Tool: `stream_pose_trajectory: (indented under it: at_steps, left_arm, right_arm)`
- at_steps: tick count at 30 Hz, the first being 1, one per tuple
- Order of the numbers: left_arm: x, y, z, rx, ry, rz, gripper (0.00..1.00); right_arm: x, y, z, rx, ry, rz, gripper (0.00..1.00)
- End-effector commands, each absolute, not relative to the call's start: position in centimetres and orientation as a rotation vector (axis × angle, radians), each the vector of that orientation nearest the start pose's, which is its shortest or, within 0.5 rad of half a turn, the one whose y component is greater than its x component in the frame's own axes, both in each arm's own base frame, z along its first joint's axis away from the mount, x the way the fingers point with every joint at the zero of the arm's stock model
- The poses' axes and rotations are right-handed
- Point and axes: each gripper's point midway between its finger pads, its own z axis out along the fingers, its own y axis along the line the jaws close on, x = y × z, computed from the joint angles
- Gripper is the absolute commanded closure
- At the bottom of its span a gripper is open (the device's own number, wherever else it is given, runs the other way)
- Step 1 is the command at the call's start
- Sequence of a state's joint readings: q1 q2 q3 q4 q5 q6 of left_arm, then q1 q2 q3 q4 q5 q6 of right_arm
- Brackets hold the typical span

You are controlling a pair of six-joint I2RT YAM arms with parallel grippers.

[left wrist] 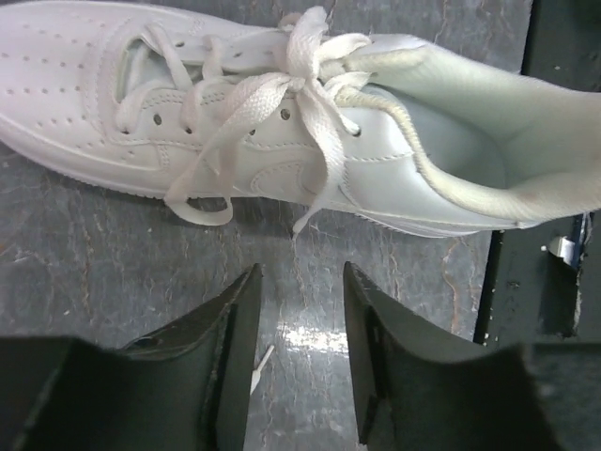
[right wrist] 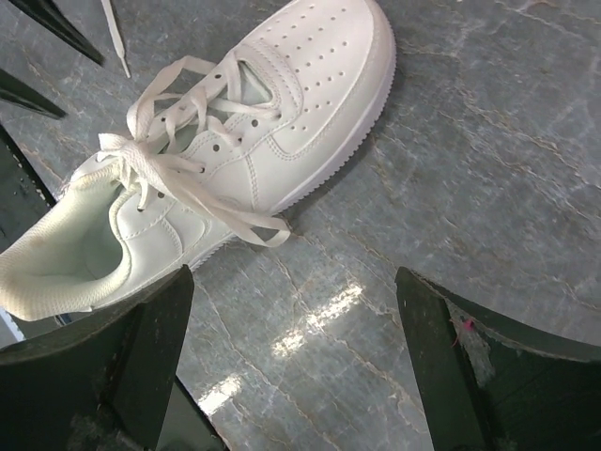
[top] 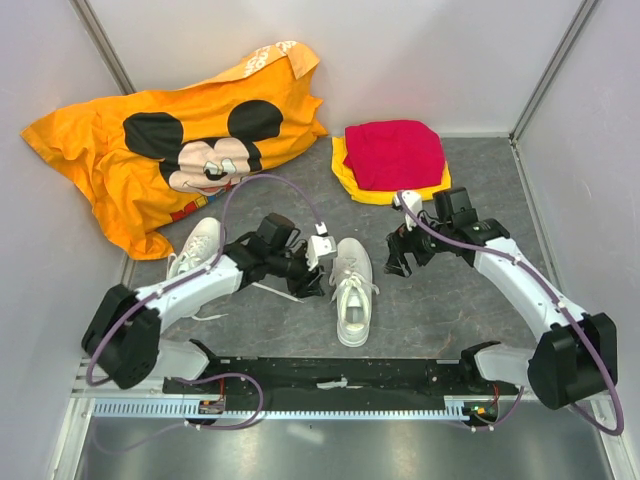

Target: Tie the shoes

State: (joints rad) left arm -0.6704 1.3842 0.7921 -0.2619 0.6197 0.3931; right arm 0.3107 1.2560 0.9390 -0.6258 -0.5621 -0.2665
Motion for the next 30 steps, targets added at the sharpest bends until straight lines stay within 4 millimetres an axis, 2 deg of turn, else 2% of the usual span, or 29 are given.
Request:
stream_pose_trajectory:
  at_steps: [1,2,3,5,7,9,10,12,13,14,15,16,17,18,19,20,21,24,28,29,30]
  left_arm:
    - [20.3,-24.9,11.5,1.367,1.909,-0.836,0.47]
    - [20.1,-24.2,11.8,1.351,1.929,-0.834,0.45]
    - [20.5,-23.3,13.1,1.308,1.916,-0.820,0.44]
    - [20.4,-22.1,14.2,1.266,1.923,-0.810,0.35]
    - [21.0,-20.8,16.3,1.174,1.915,-0.778,0.24]
    - [22.1,-19.3,17.9,1.071,1.950,-0.726,0.18]
    - [22.3,-18.7,18.5,1.046,1.957,-0.707,0.16]
    - [22.8,-17.7,20.1,0.991,1.995,-0.682,0.14]
    - [23.3,-17.4,20.2,0.967,2.032,-0.682,0.13]
    - [23.5,-17.3,20.4,0.947,2.062,-0.689,0.11]
    - [23.6,-16.8,21.7,0.902,2.101,-0.701,0.10]
    - [23.9,-16.8,21.8,0.877,2.139,-0.717,0.07]
    - [24.4,-16.7,21.4,0.849,2.196,-0.736,0.05]
    - [25.2,-16.7,22.7,0.792,2.212,-0.743,0.04]
    - [25.3,-16.6,22.6,0.756,2.257,-0.746,0.03]
    - [26.4,-16.3,22.5,0.714,2.292,-0.712,0.03]
    - [26.7,-16.2,22.5,0.663,2.321,-0.707,0.02]
    - [27.9,-15.0,21.5,0.568,2.388,-0.605,0.02]
    - [27.7,-13.3,19.7,0.489,2.445,-0.487,0.01]
    - [27.4,-12.9,18.6,0.481,2.465,-0.469,0.01]
    - [27.1,-12.8,18.4,0.485,2.458,-0.465,0.01]
  right_arm:
    - [25.3,15.4,15.2,-0.822,2.272,0.680,0.03]
    - [25.3,15.1,15.4,-0.806,2.274,0.675,0.02]
    - [25.4,14.5,15.8,-0.779,2.272,0.659,0.02]
    - [25.2,13.7,16.2,-0.745,2.289,0.638,0.02]
    - [25.6,12.3,17.0,-0.688,2.293,0.583,0.02]
    - [26.1,10.8,17.7,-0.626,2.307,0.540,0.02]
    - [26.8,10.1,18.8,-0.594,2.294,0.508,0.02]
    - [27.6,8.7,19.5,-0.506,2.314,0.467,0.02]
    - [28.3,8.2,20.7,-0.478,2.296,0.447,0.02]
    - [28.7,7.6,21.0,-0.444,2.303,0.427,0.02]
    - [29.0,6.9,20.8,-0.383,2.335,0.429,0.02]
    - [29.5,6.6,21.4,-0.349,2.337,0.415,0.02]
    - [30.0,5.9,20.5,-0.295,2.387,0.381,0.02]
    - [29.9,5.7,20.0,-0.276,2.421,0.383,0.02]
    - [29.9,5.7,19.9,-0.278,2.434,0.386,0.02]
    - [29.9,5.6,19.2,-0.279,2.458,0.384,0.02]
    - [29.8,5.6,18.8,-0.287,2.474,0.387,0.02]
    - [28.8,5.8,16.2,-0.333,2.551,0.425,0.02]
    - [28.4,5.7,13.9,-0.344,2.572,0.404,0.02]
    - [28.4,5.8,14.1,-0.347,2.553,0.384,0.02]
    - [28.6,6.6,14.3,-0.399,2.523,0.363,0.02]
